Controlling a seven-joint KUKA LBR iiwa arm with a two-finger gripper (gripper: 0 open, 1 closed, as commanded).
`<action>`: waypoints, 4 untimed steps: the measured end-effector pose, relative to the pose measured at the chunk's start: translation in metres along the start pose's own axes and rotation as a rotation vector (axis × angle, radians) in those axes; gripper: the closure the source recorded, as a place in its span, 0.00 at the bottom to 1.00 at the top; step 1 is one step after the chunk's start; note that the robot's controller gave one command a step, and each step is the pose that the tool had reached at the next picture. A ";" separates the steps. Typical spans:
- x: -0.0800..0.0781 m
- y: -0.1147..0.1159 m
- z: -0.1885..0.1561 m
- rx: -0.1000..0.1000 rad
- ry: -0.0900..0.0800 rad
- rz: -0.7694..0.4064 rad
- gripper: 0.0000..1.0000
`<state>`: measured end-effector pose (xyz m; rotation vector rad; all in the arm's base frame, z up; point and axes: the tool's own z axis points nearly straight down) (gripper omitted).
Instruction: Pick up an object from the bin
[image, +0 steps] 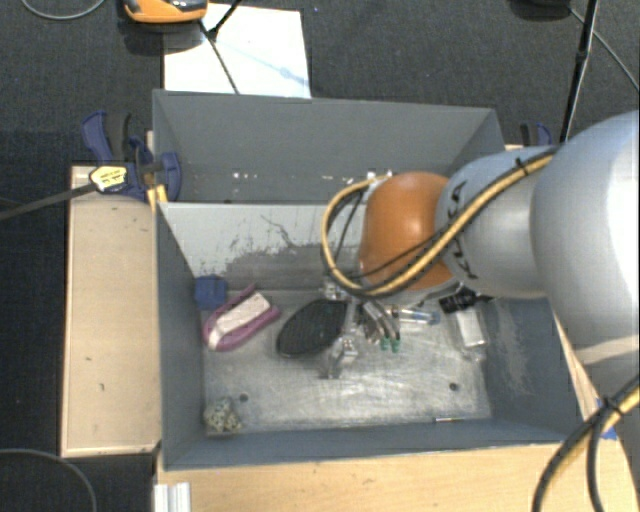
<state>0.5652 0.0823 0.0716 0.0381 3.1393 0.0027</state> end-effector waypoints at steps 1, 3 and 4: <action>0.000 0.000 -0.001 0.000 0.004 0.002 1.00; -0.002 0.001 -0.057 0.000 -0.003 0.006 1.00; -0.003 0.001 -0.074 0.000 -0.004 0.008 1.00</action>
Offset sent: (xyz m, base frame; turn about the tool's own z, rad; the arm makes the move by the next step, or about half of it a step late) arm 0.0000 0.0000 0.0000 0.0000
